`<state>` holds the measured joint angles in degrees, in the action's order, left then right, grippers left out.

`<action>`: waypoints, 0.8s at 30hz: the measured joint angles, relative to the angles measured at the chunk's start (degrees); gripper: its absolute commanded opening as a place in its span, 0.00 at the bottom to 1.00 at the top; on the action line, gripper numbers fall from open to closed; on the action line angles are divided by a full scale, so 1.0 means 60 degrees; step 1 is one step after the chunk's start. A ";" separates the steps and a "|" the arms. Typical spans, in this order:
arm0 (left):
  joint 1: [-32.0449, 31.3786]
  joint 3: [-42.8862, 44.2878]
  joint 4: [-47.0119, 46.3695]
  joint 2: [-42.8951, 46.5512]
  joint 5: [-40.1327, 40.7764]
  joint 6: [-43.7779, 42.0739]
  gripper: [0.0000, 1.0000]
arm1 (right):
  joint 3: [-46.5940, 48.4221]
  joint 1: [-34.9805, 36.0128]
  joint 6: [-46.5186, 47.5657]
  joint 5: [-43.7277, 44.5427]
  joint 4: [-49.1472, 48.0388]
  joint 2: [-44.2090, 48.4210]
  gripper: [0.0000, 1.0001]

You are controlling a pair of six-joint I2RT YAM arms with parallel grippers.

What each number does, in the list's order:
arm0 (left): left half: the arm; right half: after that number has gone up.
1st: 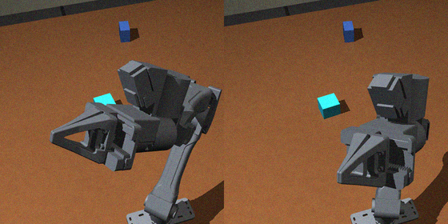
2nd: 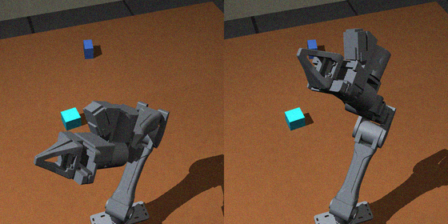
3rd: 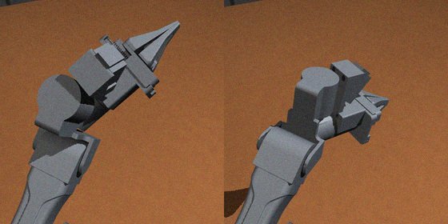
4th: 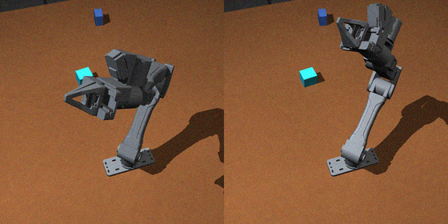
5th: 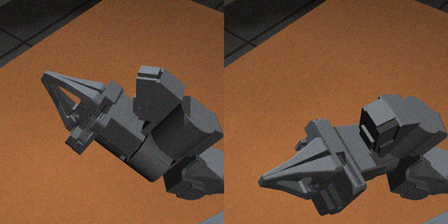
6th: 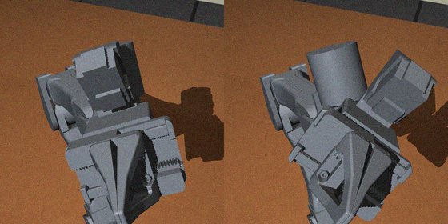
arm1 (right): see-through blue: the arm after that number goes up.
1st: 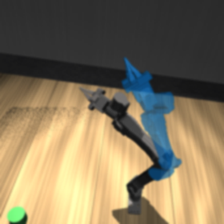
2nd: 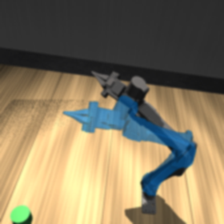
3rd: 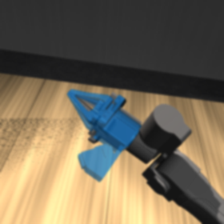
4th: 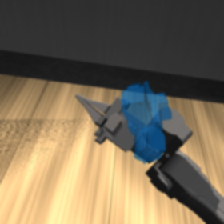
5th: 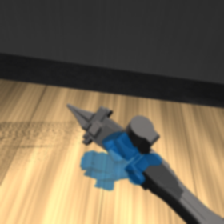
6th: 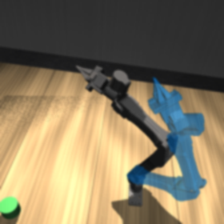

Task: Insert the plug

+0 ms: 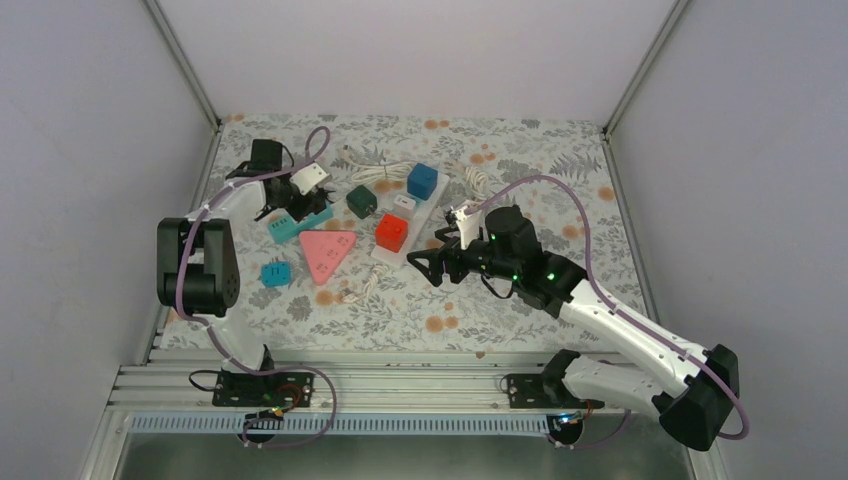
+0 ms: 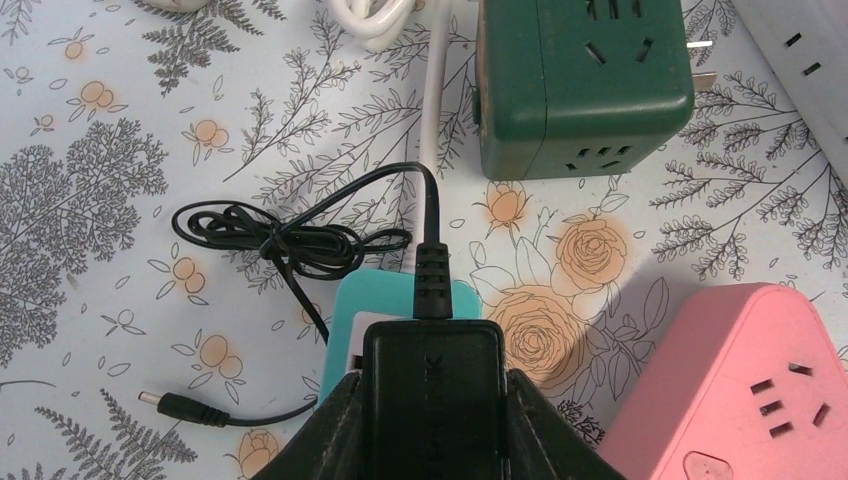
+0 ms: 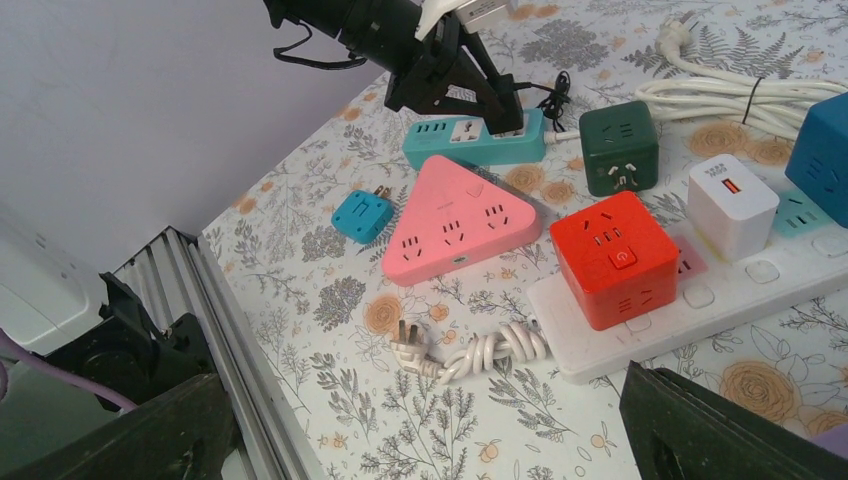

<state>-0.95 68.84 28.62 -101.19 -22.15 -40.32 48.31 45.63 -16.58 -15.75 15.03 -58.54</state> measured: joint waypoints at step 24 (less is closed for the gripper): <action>0.0433 0.1035 0.1111 -0.1035 -0.0947 -0.1617 0.09 | 0.0678 0.0000 0.0106 -0.0437 0.0477 -0.0820 0.99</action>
<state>1.65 75.05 35.29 -107.39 -27.83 -50.02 52.38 45.63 -15.94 -18.37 17.89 -63.46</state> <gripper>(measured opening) 0.271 0.997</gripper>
